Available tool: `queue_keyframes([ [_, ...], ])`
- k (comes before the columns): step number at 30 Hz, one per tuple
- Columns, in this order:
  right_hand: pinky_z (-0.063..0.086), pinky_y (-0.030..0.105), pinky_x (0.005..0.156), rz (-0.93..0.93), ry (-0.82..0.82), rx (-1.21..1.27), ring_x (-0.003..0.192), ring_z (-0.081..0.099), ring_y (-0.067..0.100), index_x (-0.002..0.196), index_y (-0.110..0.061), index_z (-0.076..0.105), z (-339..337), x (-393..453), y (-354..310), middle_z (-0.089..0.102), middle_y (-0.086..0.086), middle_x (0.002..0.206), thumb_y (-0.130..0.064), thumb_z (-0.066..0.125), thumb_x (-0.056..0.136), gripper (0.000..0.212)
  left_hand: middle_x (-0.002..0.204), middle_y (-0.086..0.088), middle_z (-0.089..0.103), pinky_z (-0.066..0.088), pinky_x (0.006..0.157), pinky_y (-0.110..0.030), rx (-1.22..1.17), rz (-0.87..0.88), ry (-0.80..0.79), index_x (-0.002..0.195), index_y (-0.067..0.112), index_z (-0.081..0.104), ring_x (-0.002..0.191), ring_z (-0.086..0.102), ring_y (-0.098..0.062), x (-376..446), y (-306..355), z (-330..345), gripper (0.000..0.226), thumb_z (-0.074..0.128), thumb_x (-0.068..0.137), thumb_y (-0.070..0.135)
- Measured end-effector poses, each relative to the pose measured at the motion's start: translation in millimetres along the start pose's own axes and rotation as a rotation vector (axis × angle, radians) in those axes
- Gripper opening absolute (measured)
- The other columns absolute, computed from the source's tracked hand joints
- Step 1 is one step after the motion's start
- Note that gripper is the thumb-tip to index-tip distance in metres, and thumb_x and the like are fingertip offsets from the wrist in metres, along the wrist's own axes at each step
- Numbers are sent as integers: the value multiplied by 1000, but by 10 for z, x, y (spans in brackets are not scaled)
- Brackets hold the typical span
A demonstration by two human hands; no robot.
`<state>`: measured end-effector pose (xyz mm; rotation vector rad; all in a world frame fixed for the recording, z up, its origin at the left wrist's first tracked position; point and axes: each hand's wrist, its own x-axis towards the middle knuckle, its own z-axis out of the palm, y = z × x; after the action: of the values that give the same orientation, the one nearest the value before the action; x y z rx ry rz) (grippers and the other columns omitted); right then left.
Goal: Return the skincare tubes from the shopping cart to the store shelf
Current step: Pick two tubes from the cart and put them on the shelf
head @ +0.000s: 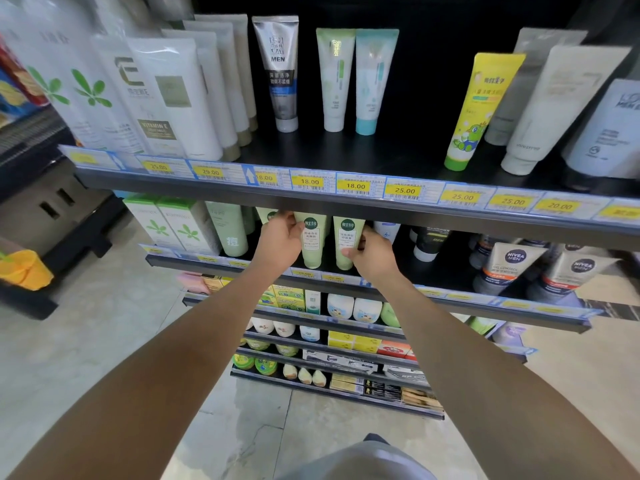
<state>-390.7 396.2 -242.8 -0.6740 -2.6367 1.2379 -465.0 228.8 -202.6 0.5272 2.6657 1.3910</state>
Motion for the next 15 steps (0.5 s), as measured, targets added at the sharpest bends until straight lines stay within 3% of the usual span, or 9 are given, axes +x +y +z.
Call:
queue_keyframes([
  [6, 49, 42, 100, 17, 3, -29, 116, 62, 26, 124, -12, 57, 9, -2, 4, 67, 7, 125, -22, 71, 88, 41, 117, -5, 70, 35, 92, -18, 25, 0, -37, 120, 7, 61, 112, 62, -18, -54, -34, -18, 24, 52, 99, 15],
  [15, 49, 41, 99, 78, -7, -55, 116, 60, 27, 122, -11, 59, -10, 25, -42, 66, 8, 123, -23, 71, 88, 38, 111, -9, 72, 41, 88, -17, -18, -88, 62, 116, 4, 68, 106, 66, -20, -179, 0, 89, 24, 58, 97, 16],
])
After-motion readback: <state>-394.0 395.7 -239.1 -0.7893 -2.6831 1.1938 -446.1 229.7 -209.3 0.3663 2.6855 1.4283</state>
